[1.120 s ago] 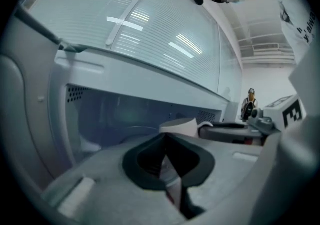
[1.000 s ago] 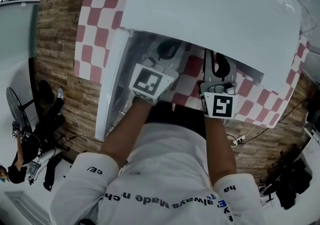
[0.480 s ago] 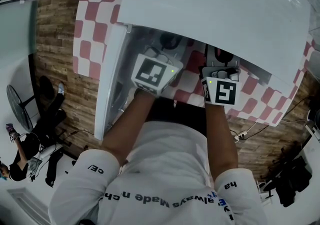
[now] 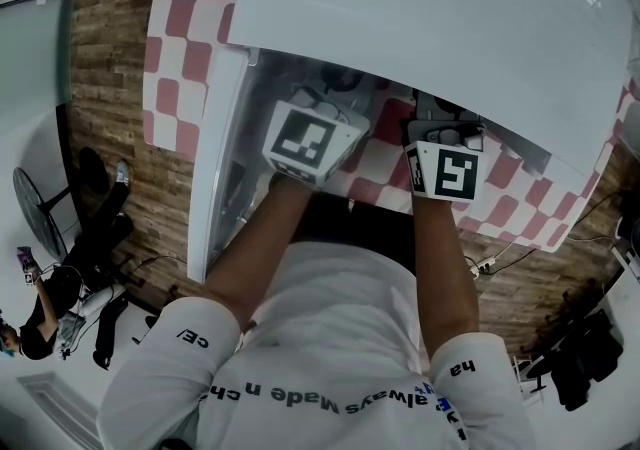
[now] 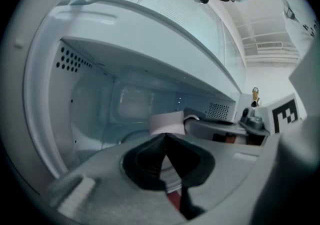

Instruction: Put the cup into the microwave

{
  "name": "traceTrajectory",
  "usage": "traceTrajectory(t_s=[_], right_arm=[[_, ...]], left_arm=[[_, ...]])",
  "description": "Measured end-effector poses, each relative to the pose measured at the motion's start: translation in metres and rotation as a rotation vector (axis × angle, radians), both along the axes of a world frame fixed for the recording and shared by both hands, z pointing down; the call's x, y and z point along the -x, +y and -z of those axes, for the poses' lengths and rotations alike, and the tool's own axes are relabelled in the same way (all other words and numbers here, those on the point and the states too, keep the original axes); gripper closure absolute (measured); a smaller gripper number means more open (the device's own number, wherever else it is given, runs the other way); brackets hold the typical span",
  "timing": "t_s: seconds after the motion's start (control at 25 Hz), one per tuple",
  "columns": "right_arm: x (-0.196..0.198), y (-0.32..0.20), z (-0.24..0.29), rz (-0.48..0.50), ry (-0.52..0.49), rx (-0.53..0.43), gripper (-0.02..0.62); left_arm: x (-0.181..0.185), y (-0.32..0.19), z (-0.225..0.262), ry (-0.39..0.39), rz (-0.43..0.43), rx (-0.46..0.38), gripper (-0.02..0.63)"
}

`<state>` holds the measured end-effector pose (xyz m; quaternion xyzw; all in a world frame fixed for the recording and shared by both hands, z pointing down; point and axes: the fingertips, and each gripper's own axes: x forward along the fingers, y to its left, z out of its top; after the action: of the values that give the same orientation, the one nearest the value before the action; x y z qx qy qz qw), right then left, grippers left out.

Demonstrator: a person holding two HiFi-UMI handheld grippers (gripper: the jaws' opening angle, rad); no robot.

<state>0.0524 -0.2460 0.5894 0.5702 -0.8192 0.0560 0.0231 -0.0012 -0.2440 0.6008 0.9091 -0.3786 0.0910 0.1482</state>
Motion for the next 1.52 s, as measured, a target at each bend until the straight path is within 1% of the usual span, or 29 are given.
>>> traceTrajectory(t_s=[0.24,0.48,0.84,1.04,1.28,1.48,1.52], right_arm=[[0.000,0.000,-0.006,0.002,-0.012,0.003,0.551],[0.000,0.005,-0.010,0.021,0.018,0.002,0.551],[-0.002,0.025,-0.032,0.047,0.074,0.074,0.553],[-0.002,0.028,-0.034,0.050,0.102,0.099,0.552],[-0.001,0.029,-0.032,0.060,0.100,0.098,0.549],[-0.002,0.032,-0.036,0.074,0.119,0.160,0.546],[-0.002,0.032,-0.035,0.074,0.116,0.167,0.532]], left_arm=[[0.000,0.000,-0.004,0.001,-0.003,0.007,0.606],[0.000,0.000,-0.005,-0.003,-0.007,0.008,0.606],[0.000,0.016,-0.008,-0.024,-0.020,0.033,0.606],[0.000,0.022,-0.001,-0.031,-0.018,0.034,0.606],[-0.001,0.029,0.012,-0.040,-0.020,0.033,0.606],[-0.001,0.036,0.023,-0.038,-0.022,0.046,0.606],[-0.001,0.037,0.026,-0.033,-0.020,0.047,0.606]])
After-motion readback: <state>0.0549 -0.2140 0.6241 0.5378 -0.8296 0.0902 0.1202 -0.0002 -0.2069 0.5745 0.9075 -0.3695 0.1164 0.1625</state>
